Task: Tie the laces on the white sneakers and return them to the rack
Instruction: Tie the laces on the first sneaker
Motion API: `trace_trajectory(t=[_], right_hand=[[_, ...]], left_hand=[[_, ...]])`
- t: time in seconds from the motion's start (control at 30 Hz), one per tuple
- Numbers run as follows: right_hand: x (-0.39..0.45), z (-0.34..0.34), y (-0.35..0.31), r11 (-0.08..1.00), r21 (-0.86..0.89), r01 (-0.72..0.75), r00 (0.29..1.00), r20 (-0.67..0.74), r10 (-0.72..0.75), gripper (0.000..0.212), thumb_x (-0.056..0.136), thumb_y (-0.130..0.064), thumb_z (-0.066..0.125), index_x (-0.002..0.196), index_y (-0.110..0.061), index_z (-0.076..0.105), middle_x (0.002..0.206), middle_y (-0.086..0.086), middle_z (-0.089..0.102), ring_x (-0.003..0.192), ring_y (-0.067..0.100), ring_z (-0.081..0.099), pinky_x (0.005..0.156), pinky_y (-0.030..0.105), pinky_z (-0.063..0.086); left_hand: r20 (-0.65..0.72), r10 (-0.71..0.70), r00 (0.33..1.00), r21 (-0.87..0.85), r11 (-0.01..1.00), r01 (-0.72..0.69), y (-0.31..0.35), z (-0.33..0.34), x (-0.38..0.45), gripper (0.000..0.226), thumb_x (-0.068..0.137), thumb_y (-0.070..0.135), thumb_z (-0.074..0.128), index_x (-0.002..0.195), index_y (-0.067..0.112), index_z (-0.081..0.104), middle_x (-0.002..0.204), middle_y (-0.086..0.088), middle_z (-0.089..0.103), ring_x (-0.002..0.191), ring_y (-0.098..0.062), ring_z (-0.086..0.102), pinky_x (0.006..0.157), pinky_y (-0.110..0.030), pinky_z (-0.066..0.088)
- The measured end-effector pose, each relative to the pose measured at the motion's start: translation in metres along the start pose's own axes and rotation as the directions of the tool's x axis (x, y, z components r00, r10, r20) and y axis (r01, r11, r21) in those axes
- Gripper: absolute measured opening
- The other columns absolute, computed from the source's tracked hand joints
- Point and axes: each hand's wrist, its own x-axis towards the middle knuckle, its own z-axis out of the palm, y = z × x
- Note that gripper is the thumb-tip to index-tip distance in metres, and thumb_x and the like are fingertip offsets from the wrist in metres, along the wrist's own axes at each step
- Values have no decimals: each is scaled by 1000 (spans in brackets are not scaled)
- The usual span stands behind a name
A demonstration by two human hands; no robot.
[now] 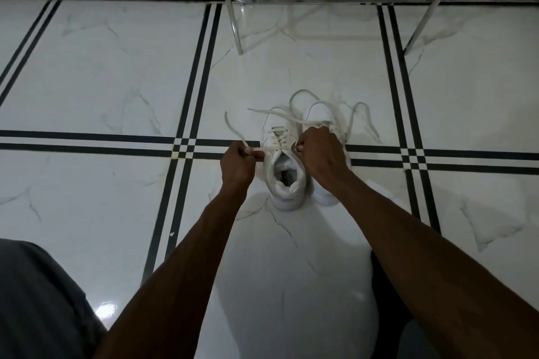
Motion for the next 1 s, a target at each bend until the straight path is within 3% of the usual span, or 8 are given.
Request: trace_trajectory(t=[0.17, 0.27, 0.4, 0.57, 0.73, 0.83, 0.9, 1.0], right_hand=[[-3, 2, -1, 998, 29, -54, 997, 50, 52, 14, 90, -15, 62, 90, -6, 73, 92, 16, 72, 86, 31, 72, 67, 33, 53], [-2, -2, -7, 987, 72, -145, 971, 200, 128, 10, 86, -15, 68, 86, -5, 71, 89, 16, 73, 84, 31, 72, 65, 34, 55], [5, -8, -17, 955, 178, -239, 930, 324, 172, 28, 84, -19, 75, 100, 2, 68, 103, 19, 73, 100, 33, 69, 68, 29, 46], [4, 1, -18, 874, 343, -343, 921, 305, 242, 31, 92, -25, 62, 108, 0, 65, 108, 18, 72, 102, 35, 70, 88, 39, 56], [1, 2, -18, 870, 342, -356, 925, 258, 277, 29, 94, -26, 57, 102, 0, 68, 98, 17, 75, 93, 33, 73, 81, 44, 60], [3, 3, -19, 878, 298, -374, 921, 233, 314, 24, 90, -20, 65, 103, 0, 69, 101, 17, 75, 99, 32, 71, 79, 34, 57], [3, 3, -22, 872, 288, -396, 911, 240, 334, 24, 88, -18, 69, 102, 1, 70, 101, 18, 75, 101, 31, 70, 76, 27, 52], [4, 5, -22, 830, 358, -428, 893, 311, 326, 24, 83, -16, 74, 95, 3, 68, 96, 16, 76, 94, 26, 72, 86, 37, 57]], left_hand=[[-25, -77, 997, -84, 994, 75, -1, -1, 1, 15, 103, 14, 48, 91, 15, 59, 99, -7, 78, 100, -19, 72, 93, -40, 51], [14, -167, 986, -214, 963, 166, 3, 2, 3, 24, 105, 17, 45, 101, 6, 66, 101, -11, 77, 96, -20, 73, 88, -39, 54], [31, -287, 957, -413, 868, 274, 8, 5, 4, 27, 101, 14, 44, 86, 10, 66, 91, -9, 74, 86, -21, 65, 79, -35, 48], [108, -270, 957, -518, 806, 286, 16, 2, 5, 10, 97, 12, 60, 87, 16, 61, 88, -6, 69, 85, -18, 61, 83, -36, 47], [200, -338, 919, -792, 497, 355, 15, 4, 5, 37, 99, -3, 41, 114, 28, 54, 69, -6, 65, 72, -20, 65, 87, -37, 48], [168, -397, 902, -840, 422, 342, 16, 6, 8, 32, 104, 0, 31, 85, 17, 51, 46, -4, 54, 51, -19, 61, 75, -36, 50], [147, -414, 898, -829, 443, 340, 15, 5, 11, 36, 105, 2, 31, 73, 10, 43, 42, -3, 51, 57, -21, 56, 68, -35, 49], [140, -437, 888, -843, 417, 338, 13, 3, 15, 36, 104, 3, 27, 71, 12, 39, 44, -4, 46, 59, -21, 46, 64, -35, 47]])
